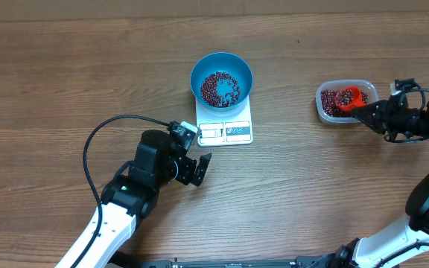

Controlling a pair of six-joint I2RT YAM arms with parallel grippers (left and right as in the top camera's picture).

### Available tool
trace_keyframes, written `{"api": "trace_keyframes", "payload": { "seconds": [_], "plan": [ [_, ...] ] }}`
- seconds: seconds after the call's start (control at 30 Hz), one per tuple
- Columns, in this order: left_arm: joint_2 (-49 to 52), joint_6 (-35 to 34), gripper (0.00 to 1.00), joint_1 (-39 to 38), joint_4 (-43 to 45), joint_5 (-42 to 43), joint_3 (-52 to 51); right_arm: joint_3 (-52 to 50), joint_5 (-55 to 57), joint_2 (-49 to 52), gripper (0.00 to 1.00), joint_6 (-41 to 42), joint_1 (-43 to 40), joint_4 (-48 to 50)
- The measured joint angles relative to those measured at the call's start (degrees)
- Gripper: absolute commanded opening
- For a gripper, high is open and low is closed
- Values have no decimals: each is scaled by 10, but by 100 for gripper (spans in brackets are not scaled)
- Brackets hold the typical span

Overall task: Scoop item into bowl and weigh 150g on scale
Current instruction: 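Scoop beans again with the right gripper and lift the scoop, then carry the scoop to the teal bowl and pour the beans in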

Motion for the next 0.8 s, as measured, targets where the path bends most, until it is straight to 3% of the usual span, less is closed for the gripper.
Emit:
{"api": "trace_keyframes", "payload": {
  "seconds": [0.47,0.8],
  "plan": [
    [0,0,100,0,0,0,0,0,-137,0,4,-24,5,-1],
    [0,0,99,0,0,0,0,0,-176,0,4,1,96,46]
  ]
}}
